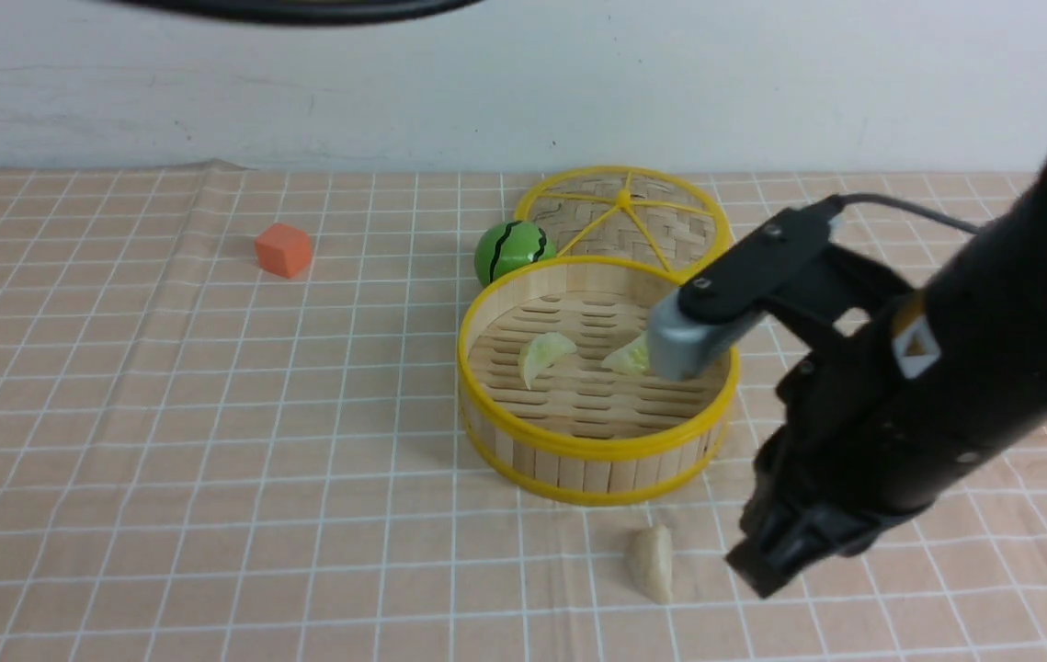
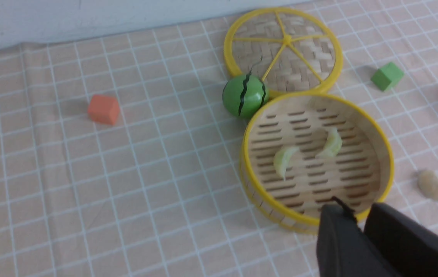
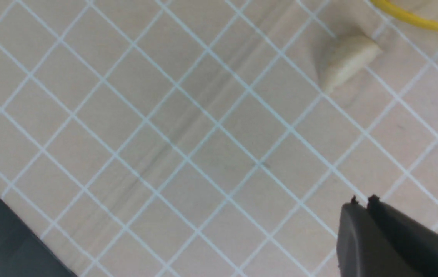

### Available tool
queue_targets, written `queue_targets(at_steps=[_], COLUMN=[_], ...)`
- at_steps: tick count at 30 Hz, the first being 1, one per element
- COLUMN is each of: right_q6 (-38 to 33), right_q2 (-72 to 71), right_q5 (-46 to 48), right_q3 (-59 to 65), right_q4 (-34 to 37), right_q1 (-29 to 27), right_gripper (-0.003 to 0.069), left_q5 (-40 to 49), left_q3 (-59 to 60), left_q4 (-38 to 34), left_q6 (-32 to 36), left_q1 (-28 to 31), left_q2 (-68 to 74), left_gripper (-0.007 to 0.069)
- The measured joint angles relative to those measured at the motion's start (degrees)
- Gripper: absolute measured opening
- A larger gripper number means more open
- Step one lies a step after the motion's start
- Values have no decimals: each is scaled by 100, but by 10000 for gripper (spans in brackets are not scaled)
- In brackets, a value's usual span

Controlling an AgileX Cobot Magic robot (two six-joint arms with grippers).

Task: Put the dumplings into the steamer on the table with the brown tablecloth.
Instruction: 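Reach for and grasp a dumpling lying on the table beside the steamer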

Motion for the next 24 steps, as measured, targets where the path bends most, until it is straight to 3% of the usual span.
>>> queue_targets(at_steps=[1, 3, 9, 10, 11, 12, 16, 20, 24], right_q6=[131, 263, 697, 879, 939, 1178, 1609, 1803, 1856], right_q2=[273, 579, 1292, 1455, 1501, 1723, 2172, 2493, 2809], right_q5=[-143, -250, -699, -904, -964, -1218, -1743, -2009, -2245], right_q3=[0, 0, 0, 0, 0, 0, -20, -99, -190], right_q4=[0, -11, -34, -49, -63, -187, -368, -366, -171], right_q1=[-1, -32, -165, -226, -241, -303, -391, -396, -391], right_gripper=[48, 74, 246, 333, 344, 441, 590, 605, 505], left_q5=[0, -5, -560, -794, -853, -1108, -1611, -1760, -1568], left_q3=[648, 1452, 3688, 4292, 4542, 5231, 6350, 6834, 6949], left_q4=[0, -23, -231, -302, -332, -396, -424, -425, -425], left_q6=[-7, -25, -215, -267, -293, -356, -455, -461, -466], left_q1=[0, 0, 0, 0, 0, 0, 0, 0, 0], left_q2=[-451, -1047, -2728, -3302, -3443, -4067, -5233, -5851, -6044], left_gripper=[22, -14, -14, -14, -14, -14, -14, -14, -14])
